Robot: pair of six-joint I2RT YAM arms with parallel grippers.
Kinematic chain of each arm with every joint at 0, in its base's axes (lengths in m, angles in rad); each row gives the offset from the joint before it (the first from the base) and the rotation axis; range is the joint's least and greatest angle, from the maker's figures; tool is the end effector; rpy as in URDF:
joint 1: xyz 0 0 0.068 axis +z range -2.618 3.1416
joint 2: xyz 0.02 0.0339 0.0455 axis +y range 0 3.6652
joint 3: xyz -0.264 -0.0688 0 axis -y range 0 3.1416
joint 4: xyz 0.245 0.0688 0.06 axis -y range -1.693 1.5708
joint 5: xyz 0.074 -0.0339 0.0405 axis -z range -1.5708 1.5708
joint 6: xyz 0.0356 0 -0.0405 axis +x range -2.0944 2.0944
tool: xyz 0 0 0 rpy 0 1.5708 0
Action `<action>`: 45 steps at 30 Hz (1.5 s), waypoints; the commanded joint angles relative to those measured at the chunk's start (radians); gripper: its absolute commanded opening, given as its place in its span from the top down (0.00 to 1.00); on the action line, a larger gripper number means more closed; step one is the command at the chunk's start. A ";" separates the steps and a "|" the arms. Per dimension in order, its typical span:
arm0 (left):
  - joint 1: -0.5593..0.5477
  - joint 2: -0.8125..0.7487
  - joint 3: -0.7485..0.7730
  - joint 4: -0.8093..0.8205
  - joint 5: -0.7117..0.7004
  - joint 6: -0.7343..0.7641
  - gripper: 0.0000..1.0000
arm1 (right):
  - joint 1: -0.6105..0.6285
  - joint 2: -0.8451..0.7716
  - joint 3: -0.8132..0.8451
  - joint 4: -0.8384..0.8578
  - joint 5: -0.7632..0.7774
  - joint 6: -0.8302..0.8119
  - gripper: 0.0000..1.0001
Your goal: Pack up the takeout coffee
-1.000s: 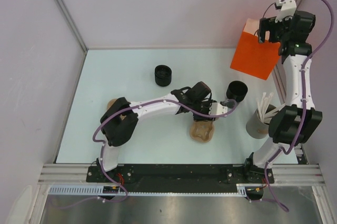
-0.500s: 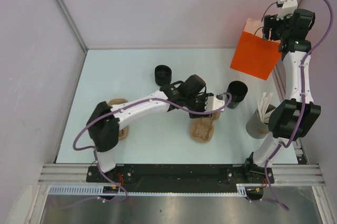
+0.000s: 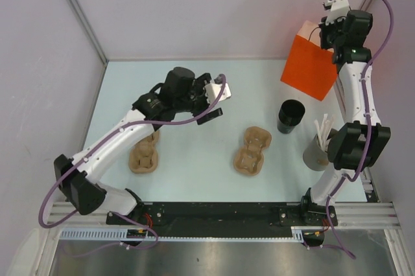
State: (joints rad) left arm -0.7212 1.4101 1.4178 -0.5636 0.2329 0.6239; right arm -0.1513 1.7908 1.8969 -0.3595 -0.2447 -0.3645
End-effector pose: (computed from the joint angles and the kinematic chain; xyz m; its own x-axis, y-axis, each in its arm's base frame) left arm 0.2308 -0.2139 0.3787 0.1397 0.6341 -0.7606 0.8725 0.2845 0.3974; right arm 0.4165 -0.0548 0.4295 -0.2010 -0.3192 -0.9261 -0.1683 0.9426 -0.2884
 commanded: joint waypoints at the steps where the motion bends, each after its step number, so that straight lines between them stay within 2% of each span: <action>1: 0.038 -0.091 -0.084 0.028 -0.101 -0.065 0.10 | 0.070 0.007 0.042 0.050 0.039 -0.037 0.94; 12: 0.149 -0.227 -0.161 0.024 -0.193 -0.076 0.00 | 0.237 -0.004 0.039 0.039 0.085 -0.042 1.00; 28: 0.281 -0.329 -0.212 0.021 -0.225 -0.096 0.00 | 0.502 -0.067 -0.022 -0.004 0.068 -0.060 1.00; 36: 0.309 -0.346 -0.230 0.031 -0.205 -0.107 0.00 | 0.567 -0.162 -0.097 -0.045 0.024 -0.093 1.00; 45: 0.312 -0.339 -0.229 0.041 -0.190 -0.124 0.00 | 0.581 -0.186 -0.064 -0.064 0.048 -0.083 0.98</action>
State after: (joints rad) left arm -0.4164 1.0901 1.1900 -0.5552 0.0315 0.5320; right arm 0.4255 1.6375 1.7954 -0.4358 -0.2054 -0.4446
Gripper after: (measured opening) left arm 0.996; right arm 0.029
